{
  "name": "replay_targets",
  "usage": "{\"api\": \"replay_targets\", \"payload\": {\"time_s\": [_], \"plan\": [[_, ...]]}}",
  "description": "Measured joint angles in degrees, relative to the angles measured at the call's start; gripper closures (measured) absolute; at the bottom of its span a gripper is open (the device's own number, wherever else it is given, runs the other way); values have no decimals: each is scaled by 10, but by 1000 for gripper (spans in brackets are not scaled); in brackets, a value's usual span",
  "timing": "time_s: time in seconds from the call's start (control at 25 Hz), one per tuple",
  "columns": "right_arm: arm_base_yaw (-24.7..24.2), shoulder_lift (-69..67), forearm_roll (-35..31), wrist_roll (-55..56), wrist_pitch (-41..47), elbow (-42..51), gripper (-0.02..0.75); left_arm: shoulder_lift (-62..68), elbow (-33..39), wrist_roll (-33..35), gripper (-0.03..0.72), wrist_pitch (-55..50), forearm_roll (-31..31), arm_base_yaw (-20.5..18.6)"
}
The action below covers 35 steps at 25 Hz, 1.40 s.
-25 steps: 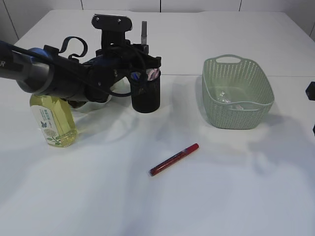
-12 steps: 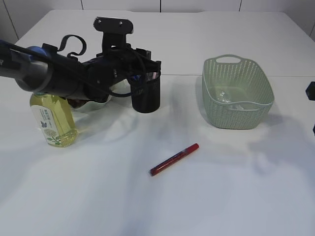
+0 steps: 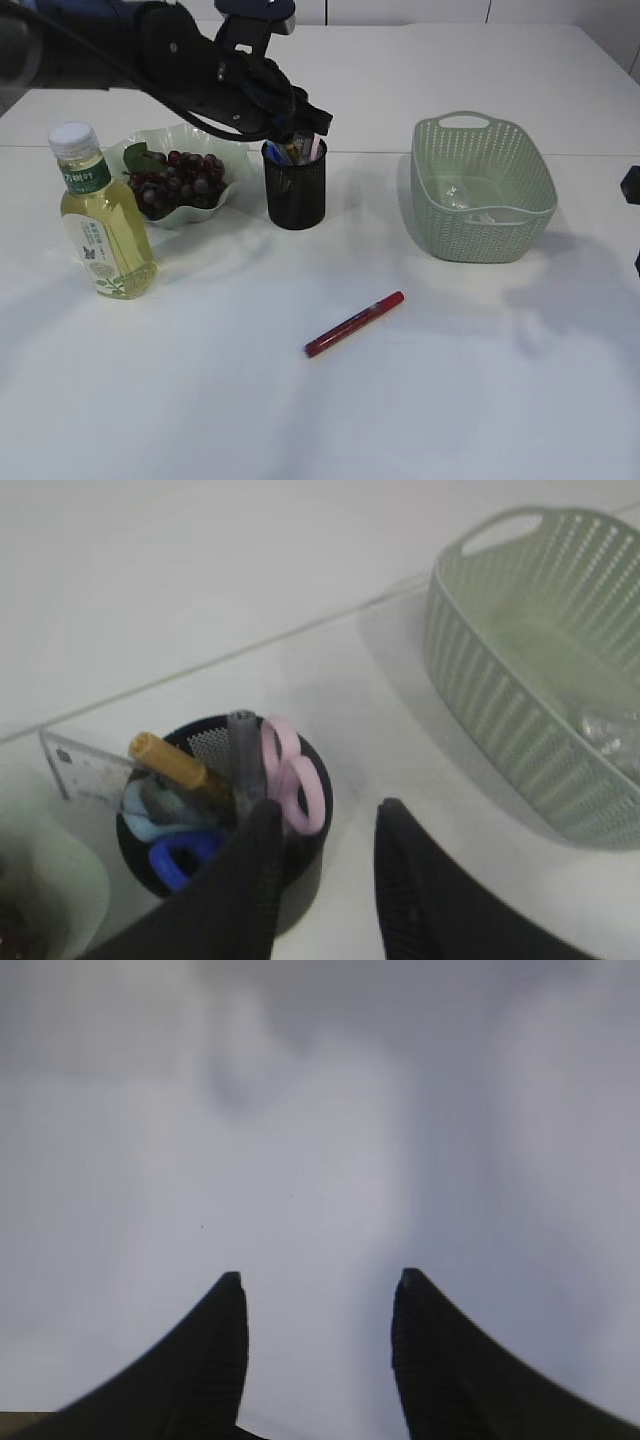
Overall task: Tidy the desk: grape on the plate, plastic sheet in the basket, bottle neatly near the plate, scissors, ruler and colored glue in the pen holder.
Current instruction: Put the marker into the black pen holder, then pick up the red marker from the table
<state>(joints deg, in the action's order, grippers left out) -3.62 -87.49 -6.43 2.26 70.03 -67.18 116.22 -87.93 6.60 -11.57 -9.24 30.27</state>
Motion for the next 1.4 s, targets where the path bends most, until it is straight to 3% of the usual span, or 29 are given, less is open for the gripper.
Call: {"api": "replay_targets", "payload": {"time_s": [0.12, 0.28, 0.6, 0.84, 1.0, 1.12, 1.4], "plan": [[0, 0, 0, 0, 0, 0, 360, -2, -44, 17, 451, -131, 6, 4], [0, 0, 0, 0, 0, 0, 360, -2, -92, 87, 451, -287, -20, 13], [0, 0, 0, 0, 0, 0, 360, 27, -141, 165, 449, -455, -75, 20], [0, 0, 0, 0, 0, 0, 360, 104, -213, 171, 449, -504, -71, 51], [0, 0, 0, 0, 0, 0, 360, 152, -258, 168, 449, -548, -32, 78], [0, 0, -1, 0, 0, 0, 360, 180, -263, 149, 449, -566, 7, 94], [0, 0, -1, 0, 0, 0, 360, 209, -264, 130, 449, -562, 20, 109]]}}
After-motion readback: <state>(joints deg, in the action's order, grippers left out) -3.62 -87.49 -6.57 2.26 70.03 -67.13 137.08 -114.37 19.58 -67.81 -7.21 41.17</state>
